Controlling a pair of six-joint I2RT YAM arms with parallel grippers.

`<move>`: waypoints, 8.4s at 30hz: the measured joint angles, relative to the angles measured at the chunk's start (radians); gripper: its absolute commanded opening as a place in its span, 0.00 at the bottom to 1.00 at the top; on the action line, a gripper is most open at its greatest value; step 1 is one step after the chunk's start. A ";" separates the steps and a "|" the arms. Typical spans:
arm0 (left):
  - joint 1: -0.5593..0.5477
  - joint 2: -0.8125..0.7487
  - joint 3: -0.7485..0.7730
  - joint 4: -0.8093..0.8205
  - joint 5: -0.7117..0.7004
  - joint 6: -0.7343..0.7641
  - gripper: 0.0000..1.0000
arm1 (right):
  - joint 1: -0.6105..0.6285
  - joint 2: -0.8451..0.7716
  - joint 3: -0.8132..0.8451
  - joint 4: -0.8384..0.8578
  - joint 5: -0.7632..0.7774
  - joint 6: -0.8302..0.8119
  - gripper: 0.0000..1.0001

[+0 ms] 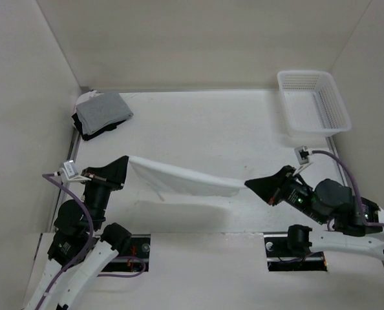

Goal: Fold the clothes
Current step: Fold the tank top

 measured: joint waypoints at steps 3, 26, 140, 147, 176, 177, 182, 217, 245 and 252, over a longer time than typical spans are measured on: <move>0.010 -0.018 0.000 -0.050 0.013 -0.019 0.01 | 0.055 0.013 -0.022 -0.054 0.000 0.035 0.07; 0.289 0.958 -0.167 0.504 0.084 -0.004 0.02 | -0.823 0.783 -0.223 0.478 -0.614 -0.087 0.08; 0.526 0.632 -0.552 0.506 0.443 -0.124 0.02 | -0.410 0.696 -0.579 0.629 -0.407 0.109 0.09; 0.557 0.587 -0.579 0.498 0.444 -0.135 0.22 | -0.304 0.692 -0.581 0.602 -0.386 0.170 0.18; 0.154 1.203 -0.394 0.942 0.191 -0.137 0.13 | -0.502 0.938 -0.517 0.960 -0.458 0.012 0.07; 0.178 1.226 -0.401 0.983 0.193 -0.137 0.13 | -0.504 0.950 -0.535 0.982 -0.457 0.019 0.07; 0.252 1.270 -0.463 1.106 0.221 -0.150 0.15 | -0.514 0.975 -0.601 1.100 -0.455 0.069 0.08; 0.242 0.887 -0.499 0.954 0.236 -0.107 0.33 | -0.416 0.791 -0.708 1.002 -0.436 0.229 0.23; 0.223 0.824 -0.457 0.863 0.246 -0.088 0.34 | -0.418 0.607 -0.124 0.203 -0.392 -0.035 0.14; 0.271 0.806 -0.457 0.855 0.291 -0.089 0.34 | -0.416 0.903 0.163 0.166 -0.446 -0.090 0.14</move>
